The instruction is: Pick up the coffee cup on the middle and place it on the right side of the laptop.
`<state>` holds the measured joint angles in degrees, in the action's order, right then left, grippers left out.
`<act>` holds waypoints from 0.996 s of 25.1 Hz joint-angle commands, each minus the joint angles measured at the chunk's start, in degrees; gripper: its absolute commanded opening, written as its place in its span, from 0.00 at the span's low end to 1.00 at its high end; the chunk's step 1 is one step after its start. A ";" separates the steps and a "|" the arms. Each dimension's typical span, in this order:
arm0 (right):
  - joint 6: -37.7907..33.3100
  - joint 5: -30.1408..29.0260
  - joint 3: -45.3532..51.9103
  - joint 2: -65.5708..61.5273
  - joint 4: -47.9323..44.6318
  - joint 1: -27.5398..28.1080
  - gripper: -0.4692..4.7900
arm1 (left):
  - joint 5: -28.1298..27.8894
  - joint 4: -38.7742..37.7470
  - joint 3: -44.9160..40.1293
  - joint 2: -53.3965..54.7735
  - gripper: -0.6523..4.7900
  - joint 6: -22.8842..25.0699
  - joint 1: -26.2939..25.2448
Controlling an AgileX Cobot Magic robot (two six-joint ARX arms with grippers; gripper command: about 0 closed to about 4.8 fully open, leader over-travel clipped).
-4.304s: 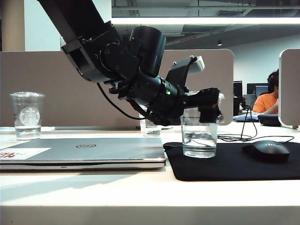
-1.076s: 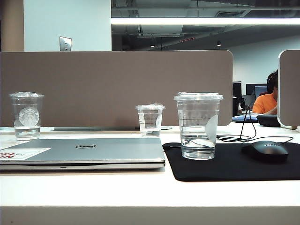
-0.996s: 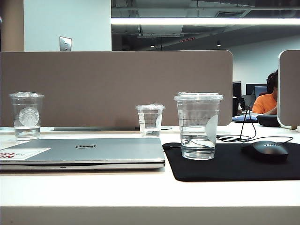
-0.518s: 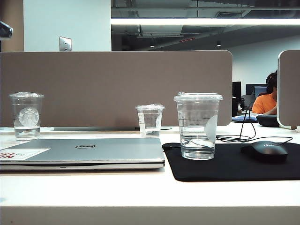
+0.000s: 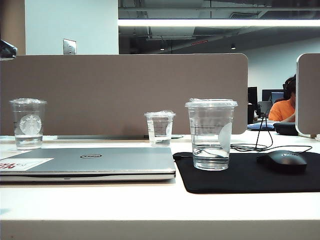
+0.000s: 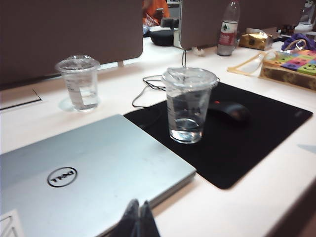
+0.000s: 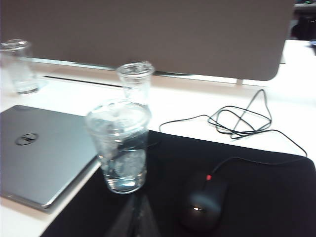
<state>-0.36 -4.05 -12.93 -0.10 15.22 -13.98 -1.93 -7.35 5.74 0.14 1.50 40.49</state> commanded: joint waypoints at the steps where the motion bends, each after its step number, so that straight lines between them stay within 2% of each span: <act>1: 0.20 1.99 3.76 0.13 -6.08 0.07 0.08 | -4.02 4.31 -1.77 0.02 0.11 0.50 -0.13; 4: 0.20 2.40 6.29 0.13 -6.58 0.11 0.08 | -6.03 7.65 -4.00 0.02 0.11 0.66 -0.15; 7: 0.24 2.93 7.65 0.13 -7.74 0.15 0.08 | -5.99 7.17 -5.40 0.02 0.11 1.55 -0.33; 13: 0.20 2.89 12.09 0.13 -11.45 0.15 0.08 | -0.31 7.06 -5.40 0.02 0.11 1.51 -6.36; 15: 0.22 2.95 12.83 0.13 -11.61 0.15 0.08 | 3.78 7.06 -5.40 0.02 0.11 1.49 -9.97; 18: 1.55 3.08 12.83 0.13 -11.63 0.20 0.08 | 5.29 7.26 -5.40 0.02 0.11 1.62 -16.11; 19: 1.92 3.69 12.83 0.13 -12.02 0.22 0.08 | 7.50 7.54 -5.40 0.02 0.11 1.73 -18.71; 21: 1.90 8.13 12.83 0.13 -13.09 0.22 0.08 | 14.43 7.67 -5.40 0.02 0.11 1.75 -23.47; 22: 1.90 12.22 12.83 0.13 -13.90 0.26 0.08 | 15.02 7.02 -5.40 0.02 0.11 2.99 -26.14; 25: 1.90 17.77 12.83 0.13 -14.34 0.26 0.08 | 13.79 6.36 -5.40 0.02 0.11 4.04 -31.08</act>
<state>1.37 11.57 -0.43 -0.08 2.20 -13.74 11.94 -1.30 0.14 0.14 5.06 10.74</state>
